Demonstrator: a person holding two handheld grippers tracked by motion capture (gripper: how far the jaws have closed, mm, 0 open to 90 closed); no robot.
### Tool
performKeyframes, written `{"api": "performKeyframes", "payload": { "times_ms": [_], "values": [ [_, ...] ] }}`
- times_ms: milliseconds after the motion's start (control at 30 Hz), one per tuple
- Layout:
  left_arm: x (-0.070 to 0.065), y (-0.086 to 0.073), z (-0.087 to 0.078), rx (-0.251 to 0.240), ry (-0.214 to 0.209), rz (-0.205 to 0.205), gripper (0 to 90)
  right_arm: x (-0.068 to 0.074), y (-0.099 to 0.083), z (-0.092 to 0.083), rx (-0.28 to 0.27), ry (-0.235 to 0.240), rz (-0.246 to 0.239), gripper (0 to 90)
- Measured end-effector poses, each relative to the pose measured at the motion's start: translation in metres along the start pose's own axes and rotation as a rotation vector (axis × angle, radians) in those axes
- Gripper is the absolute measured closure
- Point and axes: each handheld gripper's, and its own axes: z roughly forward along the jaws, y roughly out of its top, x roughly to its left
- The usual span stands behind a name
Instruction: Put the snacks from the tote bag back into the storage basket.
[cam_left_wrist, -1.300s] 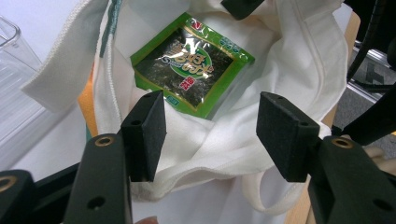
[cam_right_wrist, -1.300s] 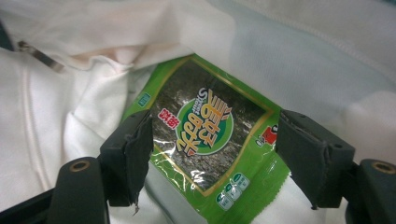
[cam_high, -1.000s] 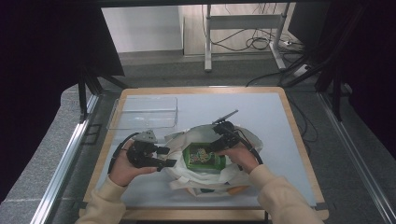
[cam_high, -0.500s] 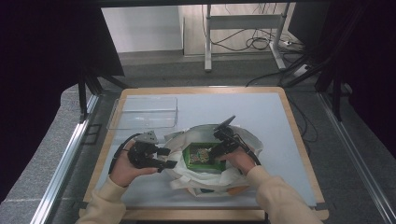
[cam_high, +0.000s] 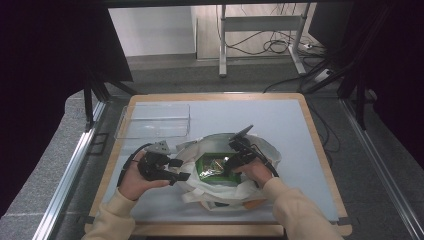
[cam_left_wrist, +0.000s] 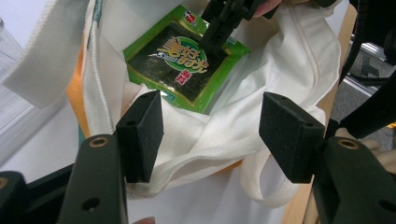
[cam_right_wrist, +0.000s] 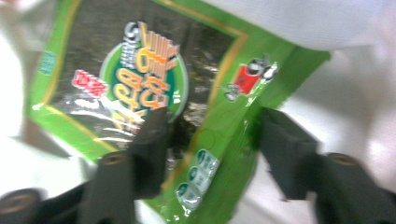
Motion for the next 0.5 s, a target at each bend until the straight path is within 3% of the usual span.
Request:
{"api": "performKeyframes", "payload": {
  "times_ms": [67, 100, 167, 333, 400, 500],
  "values": [
    [0.0003, -0.0002, 0.0001, -0.001, 0.0, -0.002, 39.9, -0.0025, -0.0001, 0.0003, -0.003, 0.038, 0.015, 60.3],
    [0.0009, -0.0002, 0.0002, -0.001, -0.001, 0.003, 39.9, -0.0025, -0.0001, 0.0003, -0.003, 0.038, 0.015, 60.3],
    [0.0004, -0.0004, 0.0004, 0.0, 0.0, -0.002, 39.9, -0.0052, 0.0002, 0.0012, 0.001, 0.083, 0.037, 67.3],
    [0.0015, -0.0003, -0.0002, 0.006, 0.001, 0.011, 39.9, -0.0053, 0.0007, -0.0009, -0.008, 0.11, 0.05, 80.5],
    [0.0003, -0.0004, 0.0004, -0.001, 0.001, -0.002, 39.8, -0.0051, -0.0008, -0.0022, -0.03, 0.119, 0.061, 84.4],
    [0.0002, -0.0002, 0.0003, -0.001, 0.002, -0.002, 39.6, -0.004, -0.0026, -0.003, -0.051, 0.121, 0.045, 85.6]
  ]
}}
